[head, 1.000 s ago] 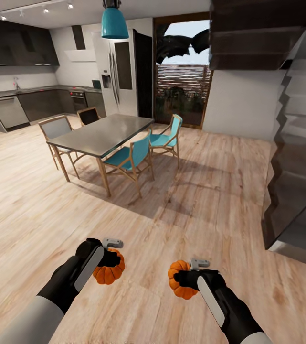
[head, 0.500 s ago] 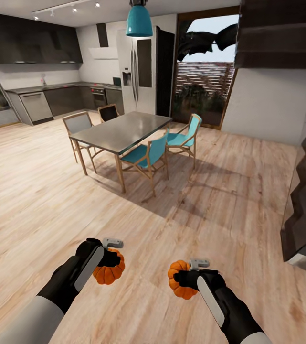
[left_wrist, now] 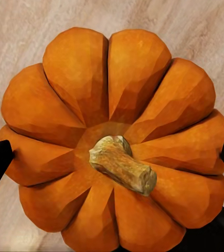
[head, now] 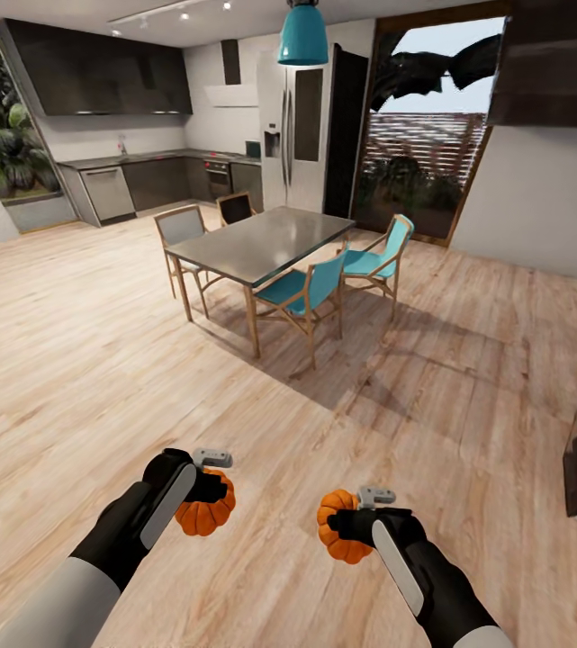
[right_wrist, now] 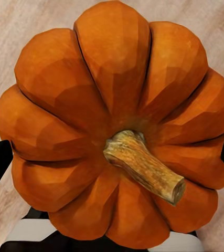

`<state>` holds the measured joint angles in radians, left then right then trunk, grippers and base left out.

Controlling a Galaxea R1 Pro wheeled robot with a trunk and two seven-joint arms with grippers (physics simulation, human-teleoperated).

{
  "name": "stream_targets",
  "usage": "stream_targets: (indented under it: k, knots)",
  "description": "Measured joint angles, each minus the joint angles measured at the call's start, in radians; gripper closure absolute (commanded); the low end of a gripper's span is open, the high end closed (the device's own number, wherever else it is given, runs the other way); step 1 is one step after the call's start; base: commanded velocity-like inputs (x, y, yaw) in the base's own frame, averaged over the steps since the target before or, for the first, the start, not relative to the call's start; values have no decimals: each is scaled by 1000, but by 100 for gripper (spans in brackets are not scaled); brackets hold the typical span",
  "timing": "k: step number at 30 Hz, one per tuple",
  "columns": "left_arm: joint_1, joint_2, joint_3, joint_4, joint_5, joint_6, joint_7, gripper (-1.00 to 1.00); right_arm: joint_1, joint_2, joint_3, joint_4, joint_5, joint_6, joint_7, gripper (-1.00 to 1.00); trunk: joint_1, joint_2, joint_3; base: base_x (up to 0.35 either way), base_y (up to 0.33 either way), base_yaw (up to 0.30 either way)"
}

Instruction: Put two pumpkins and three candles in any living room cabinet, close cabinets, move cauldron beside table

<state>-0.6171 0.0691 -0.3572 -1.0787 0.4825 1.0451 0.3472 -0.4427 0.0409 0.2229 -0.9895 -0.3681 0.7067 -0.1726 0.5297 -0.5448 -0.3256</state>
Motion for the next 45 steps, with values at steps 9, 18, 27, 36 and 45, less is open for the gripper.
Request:
stream_targets:
  k: [9,18,27,36,45]
  knots:
    - [0,0,0,0,0,0,1,100,0,-1,0,-1,-1,0,0,100,-35,63,28,0,0,10]
    - [0,0,0,0,1,0,0,100,0,-1,-3,-2,-2,1,-1,100,-69,126,56,0,0,4]
    - [0,0,-2,0,1,0,0,100,0,1,1,-1,-1,0,-2,100,-80,147,65,0,0,221]
    - [0,0,1,0,1,0,1,100,0,1,1,-1,0,0,-2,100,-80,147,65,0,0,289]
    - [0,-1,2,0,2,0,1,100,0,1,1,-1,0,-1,-2,100,-80,147,65,0,0,292]
